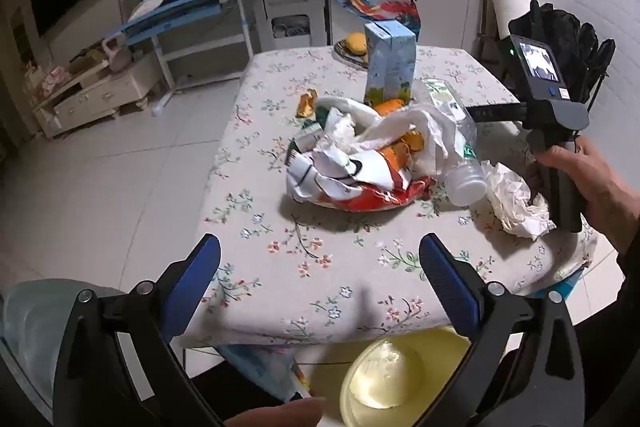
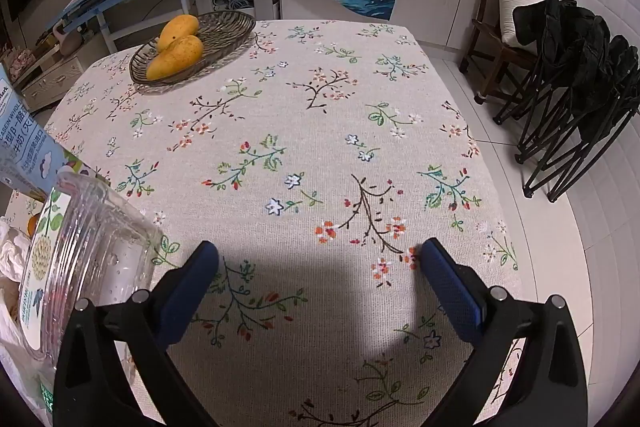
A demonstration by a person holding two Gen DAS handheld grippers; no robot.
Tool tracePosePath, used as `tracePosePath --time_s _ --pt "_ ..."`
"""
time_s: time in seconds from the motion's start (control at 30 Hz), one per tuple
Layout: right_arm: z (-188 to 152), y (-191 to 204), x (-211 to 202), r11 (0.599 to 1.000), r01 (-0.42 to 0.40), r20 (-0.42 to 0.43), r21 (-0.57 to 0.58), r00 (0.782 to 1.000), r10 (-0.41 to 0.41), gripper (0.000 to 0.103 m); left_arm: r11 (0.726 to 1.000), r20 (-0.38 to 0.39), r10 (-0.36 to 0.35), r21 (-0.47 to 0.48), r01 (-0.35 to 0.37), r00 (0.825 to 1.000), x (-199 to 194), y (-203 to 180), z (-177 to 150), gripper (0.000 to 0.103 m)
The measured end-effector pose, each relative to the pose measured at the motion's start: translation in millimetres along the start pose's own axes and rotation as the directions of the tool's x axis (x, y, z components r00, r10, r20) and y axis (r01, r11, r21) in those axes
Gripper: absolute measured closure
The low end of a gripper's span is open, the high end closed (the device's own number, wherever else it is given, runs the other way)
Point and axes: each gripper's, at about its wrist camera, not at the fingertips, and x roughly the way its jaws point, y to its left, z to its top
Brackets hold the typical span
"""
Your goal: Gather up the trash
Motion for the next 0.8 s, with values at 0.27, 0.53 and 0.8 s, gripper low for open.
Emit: tracePosePath --time_s 0.27,0.53,0.8 --pt "-2.8 -3.8 -6.6 1.0 -0.03 -0.007 -0.005 1.0 0.03 0.007 0.999 0.031 0.026 0.027 -0.027 0.999 0.2 -1.6 -8.3 0.007" --pt "-12.1 -4.5 -107.4 0.999 -0.022 0.232 0.028 0.973 0.015 0.007 1.0 0.102 0.008 -0.019 -0.006 0.995 -31.0 0.3 -11.1 0.007" --pt "-60.1 9.5 -192.7 0.999 -0.011 0.325 0.037 0.946 -0.001 0.007 0.999 0.15 -0.005 -0.038 0.011 0.989 -73.3 6.4 -30.2 0.007"
